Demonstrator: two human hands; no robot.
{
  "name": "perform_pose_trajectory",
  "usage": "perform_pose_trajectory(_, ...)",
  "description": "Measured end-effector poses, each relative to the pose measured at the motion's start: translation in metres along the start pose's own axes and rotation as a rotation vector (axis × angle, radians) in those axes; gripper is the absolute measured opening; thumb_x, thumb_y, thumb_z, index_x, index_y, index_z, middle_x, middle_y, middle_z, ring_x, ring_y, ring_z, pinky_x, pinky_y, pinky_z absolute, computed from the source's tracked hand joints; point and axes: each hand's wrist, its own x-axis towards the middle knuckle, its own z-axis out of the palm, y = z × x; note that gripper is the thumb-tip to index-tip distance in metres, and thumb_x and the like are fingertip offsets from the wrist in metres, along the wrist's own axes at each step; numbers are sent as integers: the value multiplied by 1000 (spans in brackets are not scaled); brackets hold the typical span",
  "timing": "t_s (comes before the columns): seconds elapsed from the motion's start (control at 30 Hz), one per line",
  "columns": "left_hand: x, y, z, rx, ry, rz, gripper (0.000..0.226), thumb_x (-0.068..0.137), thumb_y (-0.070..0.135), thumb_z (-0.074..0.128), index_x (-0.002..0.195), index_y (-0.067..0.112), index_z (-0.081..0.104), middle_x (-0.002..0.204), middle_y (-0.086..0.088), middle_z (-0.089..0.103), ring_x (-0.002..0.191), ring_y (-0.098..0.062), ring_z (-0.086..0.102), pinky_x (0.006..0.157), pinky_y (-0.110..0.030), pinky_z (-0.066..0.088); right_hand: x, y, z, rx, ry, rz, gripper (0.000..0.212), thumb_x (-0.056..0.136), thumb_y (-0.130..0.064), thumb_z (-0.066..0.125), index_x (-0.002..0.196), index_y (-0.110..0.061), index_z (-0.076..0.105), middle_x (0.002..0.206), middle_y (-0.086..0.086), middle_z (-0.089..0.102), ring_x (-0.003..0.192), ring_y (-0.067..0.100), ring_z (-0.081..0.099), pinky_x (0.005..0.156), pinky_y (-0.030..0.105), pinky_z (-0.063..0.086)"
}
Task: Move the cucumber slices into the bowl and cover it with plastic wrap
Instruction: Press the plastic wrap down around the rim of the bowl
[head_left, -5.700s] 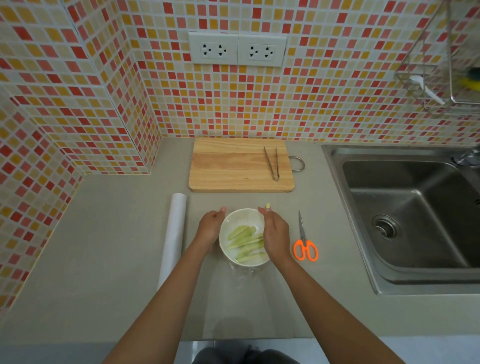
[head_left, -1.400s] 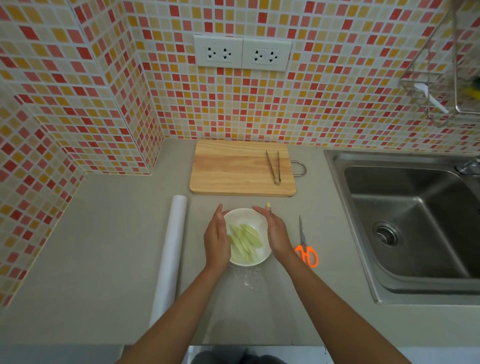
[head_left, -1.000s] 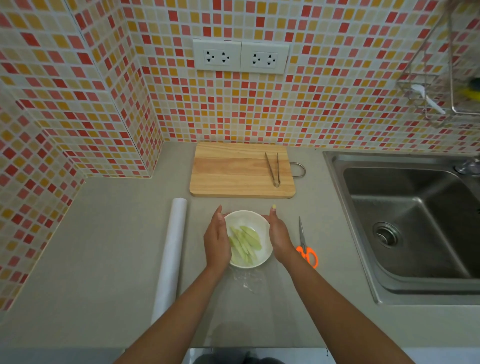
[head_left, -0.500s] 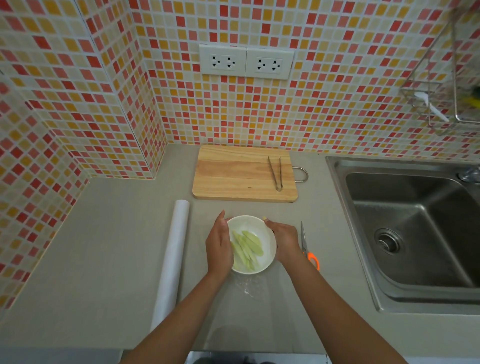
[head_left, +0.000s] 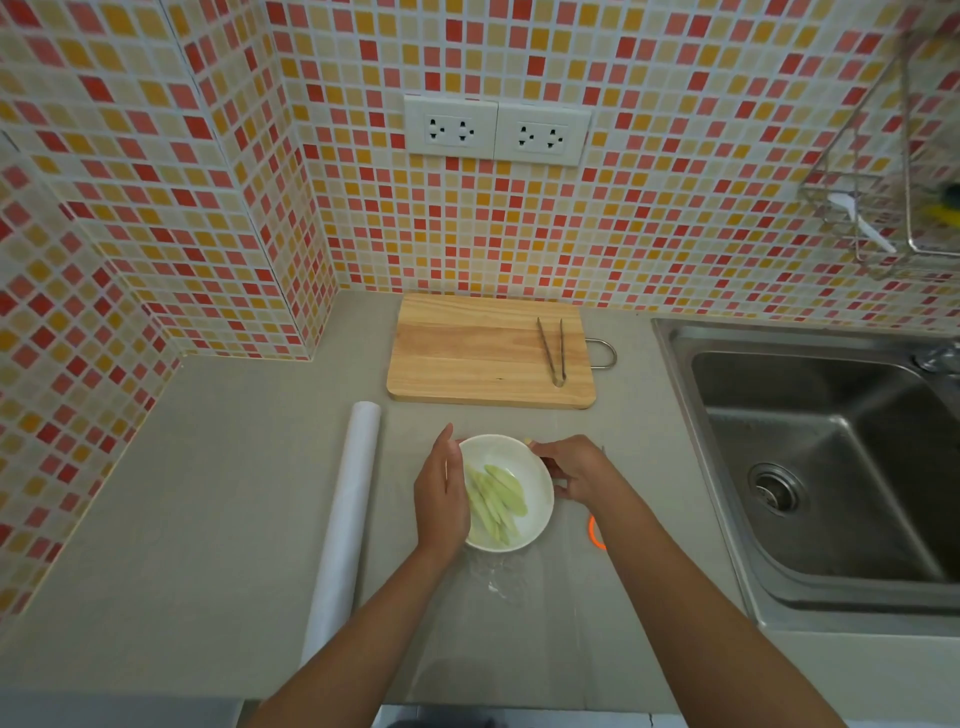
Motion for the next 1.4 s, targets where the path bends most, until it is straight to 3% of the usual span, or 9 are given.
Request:
perform_pose_trajectory(0.2,2,-3,-1,4,-36,-1,44,103,40,30,140,25,47,119,16,62,115,0,53,96,-14,36,4,3,-1,-49,24,-52,18,91,-10,59,95,7,61,76,12,60,65,21,57,60,31,48)
perform_pose_trajectory(0.43,1,-3,0,-3,-22,-2,45,103,41,29,140,23,47,125,10,62,119,-3,52,101,-20,36,-1,14,-4,46,27,-1,29,83,-33,70,70,-8,64,62,3,60,58,18,56,57,28,48)
perform_pose_trajectory(0.63,0,-2,-2,-13,-41,-5,44,102,41,31,140,26,47,120,14,62,116,0,53,97,-16,35,3,12,-5,162,-17,-26,8,83,-8,69,81,0,69,63,5,62,50,14,60,52,27,52)
perform_pose_trajectory(0.8,1,-2,-3,15,-50,6,41,103,36,32,140,24,47,117,15,63,107,18,52,89,3,33,10,18,-2,222,49,-91,15,83,-5,68,70,1,66,51,3,64,43,11,59,48,23,52)
perform_pose_trajectory(0.9,1,-2,-3,14,-48,1,41,104,35,32,140,24,47,114,16,63,105,19,52,87,4,35,10,22,0,254,88,-91,17,82,-4,69,67,1,64,48,3,63,40,11,59,45,23,50)
perform_pose_trajectory(1.1,0,-3,-1,7,-40,-13,40,104,35,31,140,25,47,111,21,62,105,18,53,84,4,35,9,31,9,132,237,-13,19,75,8,65,65,-3,54,62,10,49,60,19,45,54,31,36)
perform_pose_trajectory(1.2,2,-3,-1,15,-39,-5,41,104,33,31,140,23,47,110,23,61,103,25,49,83,6,32,7,31,13,59,356,-323,22,85,1,52,69,-9,62,67,4,56,63,20,50,63,30,42)
perform_pose_trajectory(1.27,2,-3,-1,13,-34,-12,40,104,33,31,140,23,47,111,20,62,104,19,52,84,5,34,0,25,19,47,297,-474,24,91,-9,49,88,-6,72,84,3,70,76,16,63,72,26,49)
perform_pose_trajectory(1.4,1,-2,-1,-8,-24,-24,41,104,36,30,139,25,47,107,22,64,102,20,53,82,4,36,-7,28,24,99,22,-415,24,92,-22,56,101,-12,75,100,0,75,91,12,69,75,21,52)
